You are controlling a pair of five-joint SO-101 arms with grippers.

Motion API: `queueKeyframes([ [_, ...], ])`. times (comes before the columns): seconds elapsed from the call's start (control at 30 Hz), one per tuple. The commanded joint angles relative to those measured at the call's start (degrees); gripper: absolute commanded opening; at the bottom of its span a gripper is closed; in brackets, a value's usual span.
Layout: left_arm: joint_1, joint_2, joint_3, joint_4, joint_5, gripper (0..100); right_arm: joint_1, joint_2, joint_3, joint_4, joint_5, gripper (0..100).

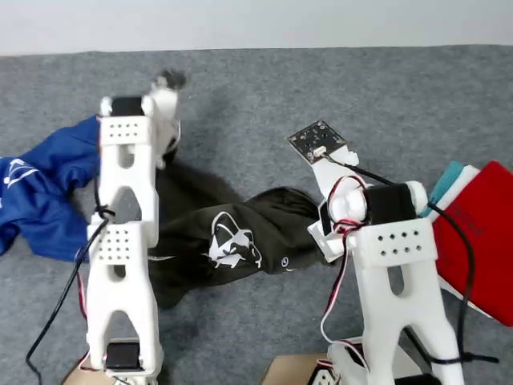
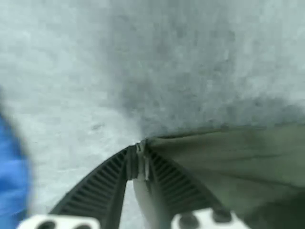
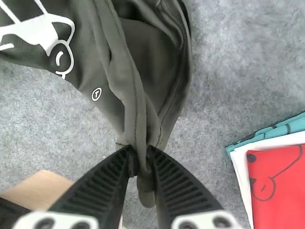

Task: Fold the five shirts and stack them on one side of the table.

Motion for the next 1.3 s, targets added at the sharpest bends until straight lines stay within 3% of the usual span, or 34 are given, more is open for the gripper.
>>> queueKeyframes([
  [0.0,0.4,-18.8,-0.7,1.2,3.0,0,0.2,-3.7,-4.4,-1.4,0.5,0.9],
  [0.4,1.1,-51.0,-2.3,0.1,4.6,0,2.0,-11.7,-12.3,-16.0,0.4,0.9],
  [0.63,0.8,-63.1,-7.0,-11.7,4.6,0,8.0,-12.1,-20.1,-28.7,0.5,0.9],
  [0.87,0.7,-70.0,-7.1,-25.8,4.5,0,8.2,-12.3,-28.1,-35.9,0.6,0.9],
  [1.13,0.6,-73.9,-7.2,-29.0,0.8,0,8.3,-12.4,-35.9,-37.6,1.1,0.9],
  [1.27,0.6,-75.5,-7.1,-28.6,-2.2,0,8.6,-12.7,-38.2,-37.0,5.4,0.9],
])
